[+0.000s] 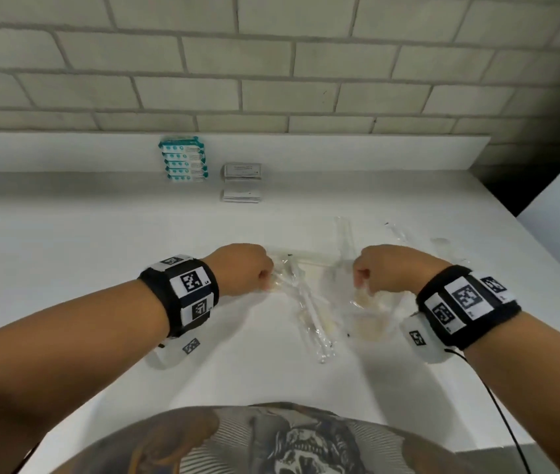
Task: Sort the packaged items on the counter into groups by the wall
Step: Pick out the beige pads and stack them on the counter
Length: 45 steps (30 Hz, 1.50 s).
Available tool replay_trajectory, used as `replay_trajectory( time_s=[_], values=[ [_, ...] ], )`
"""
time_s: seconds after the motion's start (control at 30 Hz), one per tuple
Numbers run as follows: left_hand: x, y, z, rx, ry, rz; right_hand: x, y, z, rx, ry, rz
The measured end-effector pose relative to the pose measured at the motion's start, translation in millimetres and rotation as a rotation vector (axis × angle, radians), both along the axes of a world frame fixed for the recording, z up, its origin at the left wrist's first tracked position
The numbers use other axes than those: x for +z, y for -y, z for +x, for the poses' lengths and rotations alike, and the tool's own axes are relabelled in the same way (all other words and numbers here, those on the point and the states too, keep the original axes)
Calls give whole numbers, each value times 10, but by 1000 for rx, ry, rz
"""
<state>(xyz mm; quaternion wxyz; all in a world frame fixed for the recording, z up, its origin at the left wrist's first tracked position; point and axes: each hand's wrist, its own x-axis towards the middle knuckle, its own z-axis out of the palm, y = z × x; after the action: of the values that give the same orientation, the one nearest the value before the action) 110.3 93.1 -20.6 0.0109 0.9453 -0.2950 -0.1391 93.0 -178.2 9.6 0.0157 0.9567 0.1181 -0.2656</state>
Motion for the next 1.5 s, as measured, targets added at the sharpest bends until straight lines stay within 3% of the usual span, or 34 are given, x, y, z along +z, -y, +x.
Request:
replay_trajectory(
  time_s=[0.07, 0.17, 0.3, 0.5, 0.63, 0.7, 0.87, 1.03, 1.13, 1.23, 1.37, 1.43, 1.5],
  values=[
    [-64, 15, -63, 89, 14, -46, -84, 160, -93, 22, -9, -78],
    [-85, 100, -129, 209, 27, -100, -203, 294, -175, 49, 56, -44],
    [-59, 225, -214, 369, -70, -103, -197, 349, -177, 52, 122, -31],
    [-162, 400, -435, 560, -168, -90, -176, 283, -227, 82, 57, -7],
    [-111, 462, -588, 562, -143, 9, -95, 273, -221, 164, 26, -44],
    [-102, 467, -671, 532, -91, -16, -48, 302, -192, 230, 93, -9],
    [-56, 583, -946, 464, -118, -284, 104, 322, -205, 318, 229, 407],
    [-70, 854, -1090, 321, -159, -245, 148, 272, -341, 395, 237, 608],
    [-88, 961, -1135, 245, -166, -234, 129, 409, -317, 197, 310, 815],
    [-86, 1011, -1157, 230, -140, -111, 212, 557, -305, -38, 356, 1105],
    [-54, 1078, -1158, 328, -62, 18, 391, 655, -265, -131, 436, 1317],
    [-64, 1091, -1159, 433, -47, 20, 415, 623, -346, -5, 265, 1217],
    [-88, 1090, -1159, 519, -70, 0, 314, 500, -551, 210, 39, 880]
  ],
)
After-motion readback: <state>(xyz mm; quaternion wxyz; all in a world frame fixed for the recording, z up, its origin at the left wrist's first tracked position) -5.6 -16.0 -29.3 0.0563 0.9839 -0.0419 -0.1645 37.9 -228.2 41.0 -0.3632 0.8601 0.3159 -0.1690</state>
